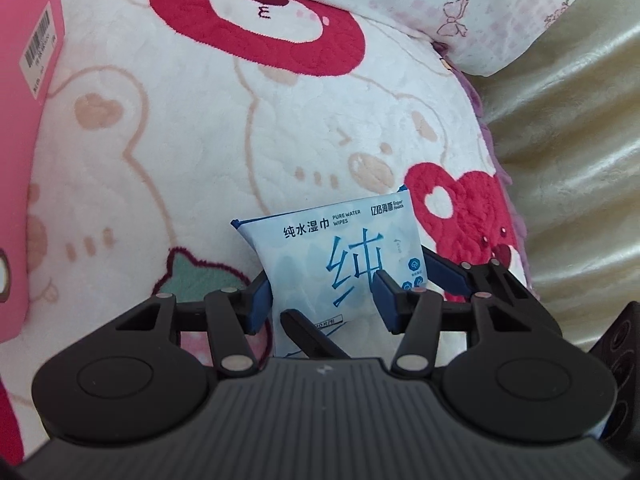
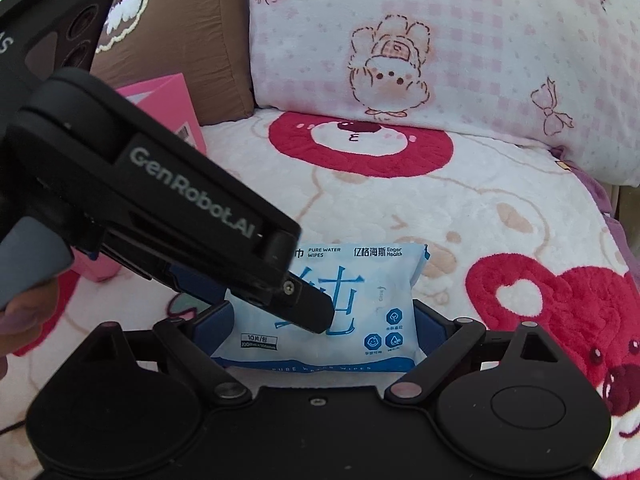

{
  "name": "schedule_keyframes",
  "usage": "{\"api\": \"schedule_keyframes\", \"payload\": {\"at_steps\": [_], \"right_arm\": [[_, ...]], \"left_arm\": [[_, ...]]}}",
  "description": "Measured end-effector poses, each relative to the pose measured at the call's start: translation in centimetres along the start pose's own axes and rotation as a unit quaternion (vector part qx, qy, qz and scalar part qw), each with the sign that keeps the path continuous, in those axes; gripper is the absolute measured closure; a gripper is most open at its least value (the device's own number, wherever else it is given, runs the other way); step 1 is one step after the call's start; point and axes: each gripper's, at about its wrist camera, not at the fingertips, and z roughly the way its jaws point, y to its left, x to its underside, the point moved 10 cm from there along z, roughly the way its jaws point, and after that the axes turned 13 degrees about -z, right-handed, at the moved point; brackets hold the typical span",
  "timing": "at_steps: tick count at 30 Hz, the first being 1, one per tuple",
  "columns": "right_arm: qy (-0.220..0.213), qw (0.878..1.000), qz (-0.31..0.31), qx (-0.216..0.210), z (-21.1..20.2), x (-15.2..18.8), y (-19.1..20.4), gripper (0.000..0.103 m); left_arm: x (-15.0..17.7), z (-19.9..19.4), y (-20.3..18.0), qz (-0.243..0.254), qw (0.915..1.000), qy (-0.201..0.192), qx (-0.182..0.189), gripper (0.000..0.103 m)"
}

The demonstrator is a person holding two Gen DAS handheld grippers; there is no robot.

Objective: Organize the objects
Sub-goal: 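Lift the wet-wipes pack with the left tool and carry it to the box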

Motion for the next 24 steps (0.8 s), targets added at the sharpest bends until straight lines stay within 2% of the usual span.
{"api": "schedule_keyframes", "payload": {"at_steps": [7,10,13,15,21,24], "right_arm": [[0.015,0.999,0.034,-0.027,-2.1,-0.9,1.7,0.008],[0.024,1.0,0.018,-0.007,-3.4,-1.3,2.9,0.008],[0.028,0.999,-0.01,0.013,-4.5,-1.6,4.6,0.008],[0.037,0.999,-0.009,0.008,-5.0,-1.5,5.5,0.008],[0.058,0.998,0.007,-0.023,-6.7,-1.4,7.5,0.008],[0.06,0.998,-0.004,-0.025,-7.6,-1.8,8.7,0.008]], "left_arm": [[0.8,-3.7,-0.3,0.009,0.9999,-0.003,0.013,0.052],[1.1,-4.8,-0.2,0.0,0.9997,0.007,0.025,0.051],[1.9,-5.9,-0.2,0.014,0.9998,0.002,0.01,0.051],[2.3,-6.8,0.0,0.023,0.9997,-0.001,0.005,0.051],[3.6,-10.0,0.3,0.037,0.999,0.005,0.023,0.051],[4.1,-11.5,0.2,0.044,0.9988,-0.001,0.024,0.051]]}}
